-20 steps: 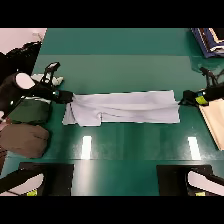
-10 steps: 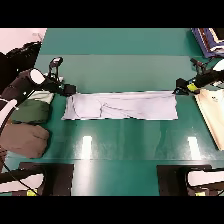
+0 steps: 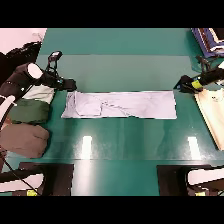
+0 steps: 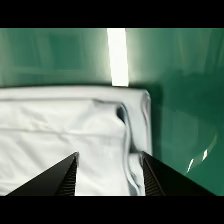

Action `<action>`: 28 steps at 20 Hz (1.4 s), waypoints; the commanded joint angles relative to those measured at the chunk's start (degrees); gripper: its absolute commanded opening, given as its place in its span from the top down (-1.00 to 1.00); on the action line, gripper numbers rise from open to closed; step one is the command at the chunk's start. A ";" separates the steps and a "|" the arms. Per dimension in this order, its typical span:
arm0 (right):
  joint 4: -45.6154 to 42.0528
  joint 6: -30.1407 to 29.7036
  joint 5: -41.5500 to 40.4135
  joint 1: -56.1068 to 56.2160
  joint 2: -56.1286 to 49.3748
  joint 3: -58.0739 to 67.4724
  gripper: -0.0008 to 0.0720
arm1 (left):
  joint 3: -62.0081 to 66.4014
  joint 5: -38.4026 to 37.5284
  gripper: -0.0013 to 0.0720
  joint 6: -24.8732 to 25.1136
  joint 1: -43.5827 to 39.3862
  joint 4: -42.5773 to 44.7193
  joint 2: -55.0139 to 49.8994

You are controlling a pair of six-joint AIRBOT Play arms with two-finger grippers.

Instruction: Fold the shirts.

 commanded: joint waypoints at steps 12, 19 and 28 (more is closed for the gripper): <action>20.26 -18.64 5.49 -8.83 -7.48 -15.21 -0.53 | 2.64 -7.45 0.91 1.49 -0.17 -9.73 1.03; 20.39 -20.70 4.74 -4.87 -8.61 -15.13 0.70 | 2.82 -5.70 0.92 1.53 -7.93 -10.93 -3.45; 24.92 -16.50 5.84 -4.44 5.20 -13.81 0.94 | 18.99 -1.90 0.92 1.25 -19.41 -13.18 -19.17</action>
